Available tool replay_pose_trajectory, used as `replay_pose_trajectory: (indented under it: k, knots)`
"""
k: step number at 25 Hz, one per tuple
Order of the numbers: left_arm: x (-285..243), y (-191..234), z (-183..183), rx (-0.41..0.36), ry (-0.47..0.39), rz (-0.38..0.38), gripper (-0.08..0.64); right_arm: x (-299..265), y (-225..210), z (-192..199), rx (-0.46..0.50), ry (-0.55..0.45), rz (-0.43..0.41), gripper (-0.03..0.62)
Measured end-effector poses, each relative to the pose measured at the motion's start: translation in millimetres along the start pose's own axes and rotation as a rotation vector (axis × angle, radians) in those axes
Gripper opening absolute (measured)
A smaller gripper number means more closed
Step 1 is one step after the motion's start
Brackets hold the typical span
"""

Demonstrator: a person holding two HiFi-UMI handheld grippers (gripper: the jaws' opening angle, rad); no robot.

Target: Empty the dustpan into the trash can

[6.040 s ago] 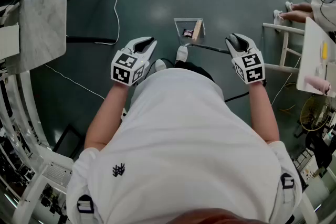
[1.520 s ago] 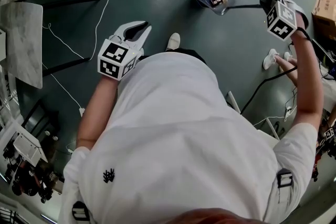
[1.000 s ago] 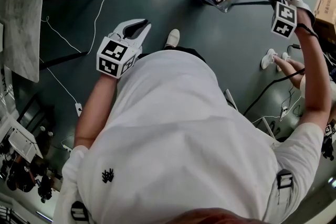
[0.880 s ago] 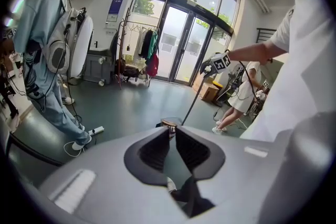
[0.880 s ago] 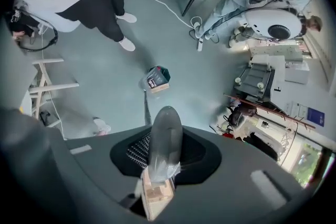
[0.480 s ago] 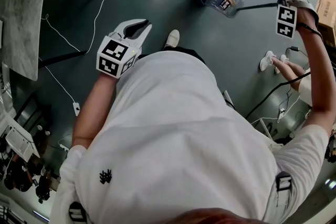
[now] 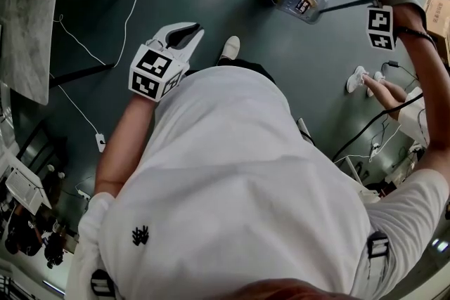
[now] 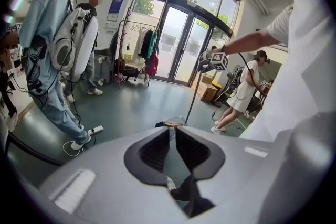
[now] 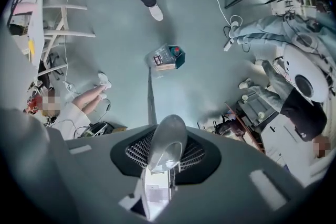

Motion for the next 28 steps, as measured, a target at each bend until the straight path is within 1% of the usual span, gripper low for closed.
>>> replay_pose_trajectory:
  k: [5, 13, 16, 21, 28]
  knots:
    - [2.6, 1.3, 3.2, 0.003, -0.002, 0.001, 0.095, 1.1, -9.6, -9.7, 0.064, 0.037, -0.033, 0.092]
    - [12.6, 3.1, 13.7, 0.033, -0.018, -0.017, 0.095, 4.6, -47.5, -25.8, 0.189, 0.093, -0.069, 0.091]
    - [17.5, 5.0, 23.1, 0.062, -0.027, -0.037, 0.095, 6.5, -62.4, -34.5, 0.230, 0.119, -0.115, 0.091]
    - [25.6, 6.9, 39.8, 0.121, -0.035, -0.073, 0.095, 2.5, -92.2, -46.8, 0.286, 0.158, -0.216, 0.091]
    - [50.3, 11.4, 65.2, 0.209, -0.047, -0.148, 0.095, 0.1, -144.2, -56.2, 0.376, 0.227, -0.309, 0.091]
Point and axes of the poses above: the fingertips, and each gripper's own axes: x backward along the fingers, y to its left, z out of its underside, the point moved 4 cm from there along x, backward along the fingers, and after that the axes turned 5 degrees about -x, right-handed, at the moved point
